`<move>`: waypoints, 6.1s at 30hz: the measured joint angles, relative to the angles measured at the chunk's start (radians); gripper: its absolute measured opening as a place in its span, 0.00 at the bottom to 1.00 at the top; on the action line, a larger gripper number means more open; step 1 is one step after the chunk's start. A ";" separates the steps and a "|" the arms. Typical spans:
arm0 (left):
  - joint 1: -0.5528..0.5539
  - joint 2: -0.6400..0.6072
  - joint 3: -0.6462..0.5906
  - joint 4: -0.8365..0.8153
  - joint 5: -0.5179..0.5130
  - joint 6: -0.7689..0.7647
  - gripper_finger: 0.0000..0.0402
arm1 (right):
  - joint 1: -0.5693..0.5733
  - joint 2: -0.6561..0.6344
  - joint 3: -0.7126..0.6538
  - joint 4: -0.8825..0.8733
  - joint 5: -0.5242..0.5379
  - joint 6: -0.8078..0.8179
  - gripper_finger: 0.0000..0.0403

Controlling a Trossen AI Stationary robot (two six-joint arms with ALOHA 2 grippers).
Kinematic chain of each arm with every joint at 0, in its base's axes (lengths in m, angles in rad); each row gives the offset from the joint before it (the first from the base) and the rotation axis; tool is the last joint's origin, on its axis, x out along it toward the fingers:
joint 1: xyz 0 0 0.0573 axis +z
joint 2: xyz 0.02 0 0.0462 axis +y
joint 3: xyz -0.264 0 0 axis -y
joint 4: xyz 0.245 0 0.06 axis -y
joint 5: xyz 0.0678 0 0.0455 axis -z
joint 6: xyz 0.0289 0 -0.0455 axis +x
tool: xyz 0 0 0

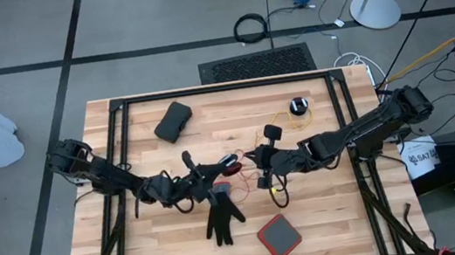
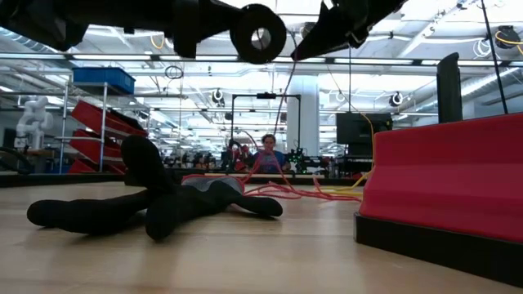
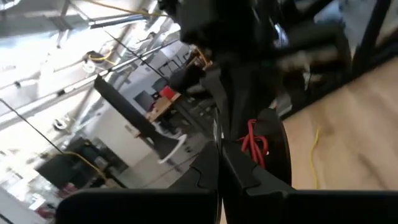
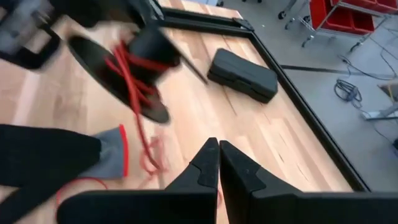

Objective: Coil cords
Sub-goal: Coil the red wire onto the black spool

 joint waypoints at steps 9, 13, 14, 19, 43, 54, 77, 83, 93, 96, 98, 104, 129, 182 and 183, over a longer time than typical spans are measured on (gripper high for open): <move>-0.002 -0.087 0.000 -0.006 0.031 -0.164 0.00 | -0.001 0.000 0.000 0.006 0.015 -0.042 0.00; -0.002 -0.119 0.000 -0.037 0.016 -0.212 0.00 | 0.012 0.000 0.000 -0.031 0.035 -0.030 0.00; -0.002 -0.128 0.000 -0.039 0.012 -0.219 0.00 | 0.018 0.000 0.000 -0.052 0.037 -0.018 0.00; -0.002 -0.186 0.000 -0.063 0.002 -0.237 0.00 | 0.065 0.000 -0.016 -0.112 0.105 0.048 0.03; -0.002 -0.358 0.019 -0.144 0.016 -0.216 0.00 | 0.034 0.254 -0.243 0.798 -0.126 -0.044 0.27; -0.002 -0.358 0.020 -0.168 0.015 -0.218 0.00 | -0.045 0.375 -0.242 0.938 -0.116 -0.045 0.27; -0.002 -0.358 0.020 -0.175 0.013 -0.236 0.00 | -0.085 0.375 -0.231 0.816 -0.189 -0.016 0.00; -0.002 -0.357 0.020 -0.182 0.012 -0.235 0.00 | -0.070 0.284 -0.231 0.468 -0.184 0.073 0.00; -0.002 -0.357 0.020 -0.183 0.007 -0.235 0.00 | 0.045 0.041 -0.231 -0.183 -0.184 0.290 0.00; -0.002 -0.357 0.020 -0.183 0.006 -0.234 0.00 | 0.103 -0.020 -0.231 -0.379 -0.201 0.387 0.00; -0.002 -0.357 0.020 -0.183 0.006 -0.234 0.00 | 0.139 -0.056 -0.231 -0.490 -0.237 0.450 0.00; -0.002 -0.357 0.020 -0.183 0.007 -0.234 0.00 | 0.224 -0.113 -0.231 -0.730 -0.371 0.615 0.00; -0.002 -0.357 0.020 -0.184 0.001 -0.234 0.00 | 0.501 -0.119 -0.231 -1.189 -0.871 0.977 0.00; -0.002 -0.357 0.020 -0.183 0.000 -0.240 0.00 | 0.324 -0.062 -0.161 -0.223 0.334 0.451 0.29; -0.002 -0.357 0.020 -0.184 0.000 -0.240 0.00 | 0.311 -0.044 -0.161 -0.178 0.332 0.410 0.29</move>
